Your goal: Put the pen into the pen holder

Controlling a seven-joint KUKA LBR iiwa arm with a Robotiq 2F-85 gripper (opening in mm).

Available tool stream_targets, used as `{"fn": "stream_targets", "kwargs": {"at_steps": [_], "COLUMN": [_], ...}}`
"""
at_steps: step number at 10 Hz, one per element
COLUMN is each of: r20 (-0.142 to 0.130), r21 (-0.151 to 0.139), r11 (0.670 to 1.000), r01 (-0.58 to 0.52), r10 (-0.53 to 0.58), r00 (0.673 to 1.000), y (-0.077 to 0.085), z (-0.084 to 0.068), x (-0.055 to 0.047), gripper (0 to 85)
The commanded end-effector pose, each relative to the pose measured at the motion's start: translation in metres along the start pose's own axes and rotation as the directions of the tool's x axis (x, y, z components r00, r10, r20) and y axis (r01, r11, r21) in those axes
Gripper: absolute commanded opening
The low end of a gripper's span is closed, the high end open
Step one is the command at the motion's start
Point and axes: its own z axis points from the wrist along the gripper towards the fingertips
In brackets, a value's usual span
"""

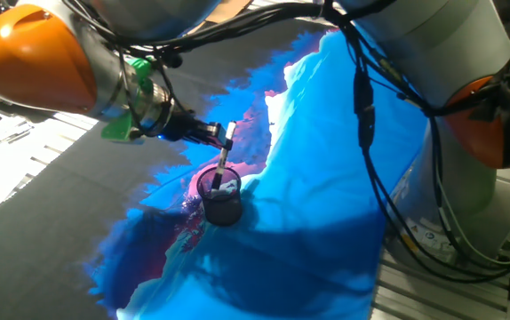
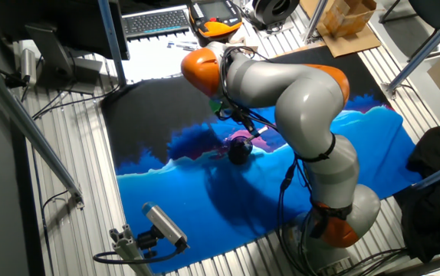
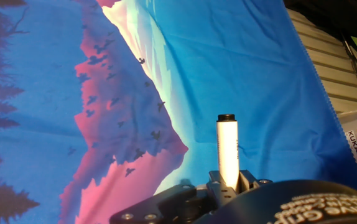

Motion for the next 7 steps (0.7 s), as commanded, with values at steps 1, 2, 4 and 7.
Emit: {"fn": "stream_targets", "kwargs": {"at_steps": [1,2,4,7], "r20": [-0.001,0.001,0.002,-0.002], "r21": [0.005,0.015,0.031,0.038], "r11": [1.0,1.0,0.999,0.999], "r01": [-0.004,-0.01,-0.021,-0.035], "r10": [0.004,0.01,0.021,0.035], "r00": [1.0,1.0,1.0,0.999], "y": [0.0,-0.0002,-0.0005,0.0006], "z": [0.0001,0.0006,0.0021,0.0027], "x": [0.0009,0.002,0.005,0.0063], "gripper": [17.0,17.0,17.0,17.0]}}
